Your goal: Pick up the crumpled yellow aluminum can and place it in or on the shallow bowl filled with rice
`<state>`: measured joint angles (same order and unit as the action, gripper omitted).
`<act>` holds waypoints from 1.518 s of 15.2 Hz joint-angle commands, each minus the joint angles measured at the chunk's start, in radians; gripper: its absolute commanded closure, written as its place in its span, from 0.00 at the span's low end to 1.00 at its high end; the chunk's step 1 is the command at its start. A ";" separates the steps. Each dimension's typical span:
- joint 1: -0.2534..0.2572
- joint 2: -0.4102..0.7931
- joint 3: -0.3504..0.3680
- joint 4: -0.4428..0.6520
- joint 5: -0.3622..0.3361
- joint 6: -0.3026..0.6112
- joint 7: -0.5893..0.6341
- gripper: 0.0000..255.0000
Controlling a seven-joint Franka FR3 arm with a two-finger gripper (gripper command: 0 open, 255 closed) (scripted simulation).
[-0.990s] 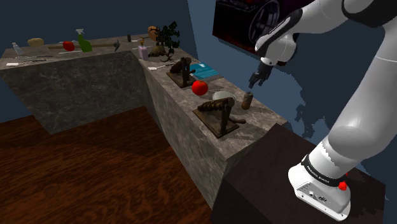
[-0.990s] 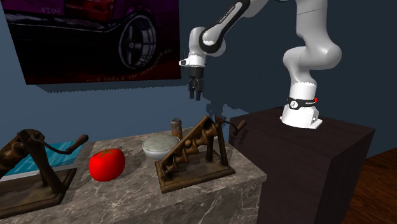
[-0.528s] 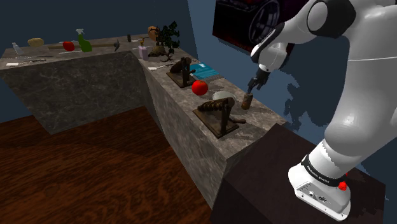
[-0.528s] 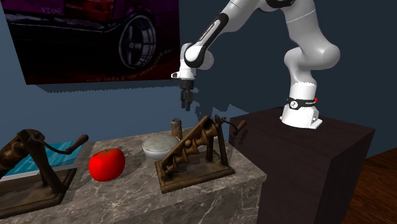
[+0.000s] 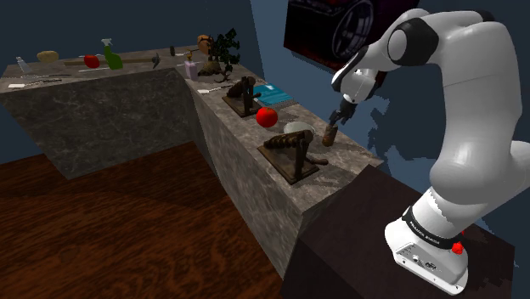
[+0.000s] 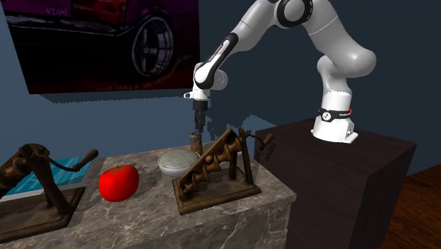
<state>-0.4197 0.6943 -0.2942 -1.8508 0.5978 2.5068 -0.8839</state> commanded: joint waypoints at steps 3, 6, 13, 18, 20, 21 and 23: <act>-0.010 0.046 0.018 0.022 0.018 0.024 -0.010 0.00; -0.013 0.064 0.026 0.032 0.025 0.034 -0.014 0.00; -0.013 0.064 0.026 0.032 0.025 0.034 -0.014 1.00; -0.014 0.065 0.026 0.033 0.025 0.034 -0.014 1.00; -0.014 0.065 0.026 0.034 0.025 0.033 -0.014 1.00; -0.014 0.065 0.026 0.033 0.025 0.034 -0.015 1.00; -0.010 0.053 0.021 0.027 0.021 0.028 -0.010 1.00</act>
<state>-0.4311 0.7525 -0.2712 -1.8210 0.6204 2.5376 -0.8955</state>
